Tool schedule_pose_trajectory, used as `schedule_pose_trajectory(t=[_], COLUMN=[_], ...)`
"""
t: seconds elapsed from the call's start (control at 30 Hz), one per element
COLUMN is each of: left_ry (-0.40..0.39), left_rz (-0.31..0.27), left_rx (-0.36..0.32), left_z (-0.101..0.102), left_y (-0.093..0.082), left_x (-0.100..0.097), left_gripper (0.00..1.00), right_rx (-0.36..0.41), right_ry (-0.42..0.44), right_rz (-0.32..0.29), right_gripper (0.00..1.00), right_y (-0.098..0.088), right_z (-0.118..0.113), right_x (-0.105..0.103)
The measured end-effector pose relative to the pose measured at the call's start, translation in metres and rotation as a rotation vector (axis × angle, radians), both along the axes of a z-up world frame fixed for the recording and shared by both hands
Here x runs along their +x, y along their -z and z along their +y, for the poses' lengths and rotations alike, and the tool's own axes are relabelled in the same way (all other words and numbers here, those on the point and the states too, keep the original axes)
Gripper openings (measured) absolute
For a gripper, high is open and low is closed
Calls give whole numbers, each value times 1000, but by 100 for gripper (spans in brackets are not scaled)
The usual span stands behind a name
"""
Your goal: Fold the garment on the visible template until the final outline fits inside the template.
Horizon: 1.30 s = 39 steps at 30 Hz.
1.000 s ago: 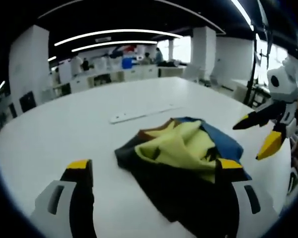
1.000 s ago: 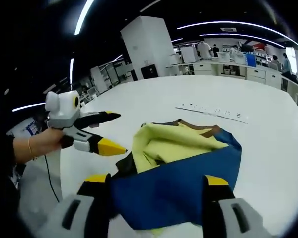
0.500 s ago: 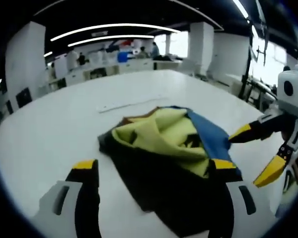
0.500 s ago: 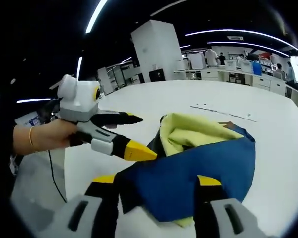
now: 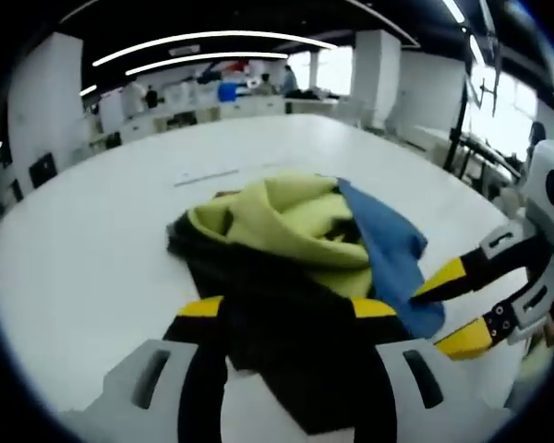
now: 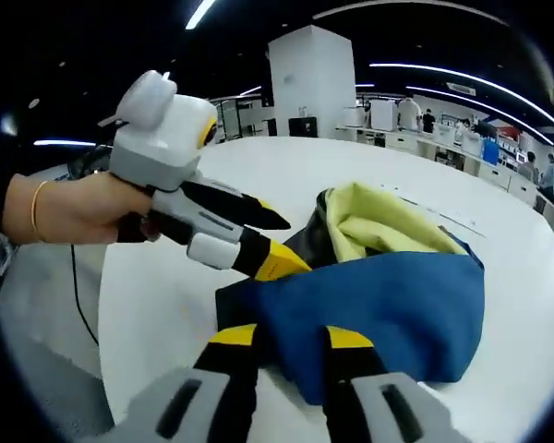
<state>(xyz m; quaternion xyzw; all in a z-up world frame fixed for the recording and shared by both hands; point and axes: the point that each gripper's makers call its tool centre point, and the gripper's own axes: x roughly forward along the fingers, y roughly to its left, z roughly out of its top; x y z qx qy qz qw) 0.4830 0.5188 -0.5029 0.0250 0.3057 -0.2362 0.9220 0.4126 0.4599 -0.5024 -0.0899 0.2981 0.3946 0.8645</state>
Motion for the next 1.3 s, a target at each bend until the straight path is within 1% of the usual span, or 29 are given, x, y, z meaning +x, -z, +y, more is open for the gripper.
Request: schedule_pose_trajectory(t=[0.07, 0.1, 0.17, 0.27, 0.37, 0.43, 0.47, 0.53, 0.67, 0.73, 0.8, 0.87, 0.97, 1.03, 1.1, 1.17, 1.2, 1.23, 1.27, 1.3], left_ry=[-7, -9, -14, -25, -37, -38, -34, -41, -48, -42, -35, -34, -60, -72, -83, -83, -82, -88, -97, -103], left_rz=[1, 1, 20, 41, 54, 66, 73, 77, 83, 73, 69, 65, 66, 59, 43, 31, 28, 7, 5, 6], left_rx=[-18, -18, -22, -40, -71, -79, -84, -91, -64, -49, -32, -27, -31, -25, -10, 23, 25, 0, -12, 1], left_z=[-1, -1, -1, -2, -3, -3, -4, -4, 2, 6, 10, 14, 27, 34, 43, 53, 56, 59, 63, 69], left_y=[2, 3, 7, 12, 17, 20, 21, 21, 20, 17, 16, 14, 11, 9, 5, 2, 1, -3, -5, -6], left_x=[-1, -1, -2, -4, -4, -5, -6, -7, -10, -12, -14, -15, -18, -18, -19, -18, -18, -15, -14, -14], left_gripper=[37, 35, 30, 19, 12, 5, 0, 0, 0, 0, 0, 0, 0, 0, 0, 0, 0, 0, 0, 0], right_rx=[21, 42, 37, 47, 43, 47, 49, 41, 38, 44, 58, 94, 105, 135, 141, 143, 145, 142, 140, 137], right_ry=[19, 36, 54, 64, 66, 68, 63, 51, 45, 53, 65, 71, 88, 117, 135, 148, 155, 169, 181, 197], right_rz=[5, 19, 39, 53, 45, 41, 35, 14, -4, -16, -12, 7, 1, -7, -18, -27, -28, -28, -29, -37], right_gripper=[17, 14, 10, 7, 0, 0, 0, 0, 0, 0, 0, 0, 0, 0, 0, 0, 0, 0, 0, 0], right_y=[2, 4, 11, 14, 14, 13, 11, 8, 0, -5, -11, -16, -24, -33, -40, -45, -47, -49, -50, -52], right_z=[-1, -2, -6, -6, -5, -5, -5, -5, -10, -15, -20, -22, -32, -40, -48, -57, -61, -67, -71, -78], right_x=[3, 4, 5, 5, 5, 5, 5, 5, 4, 5, 6, 5, 8, 11, 15, 19, 22, 25, 27, 31])
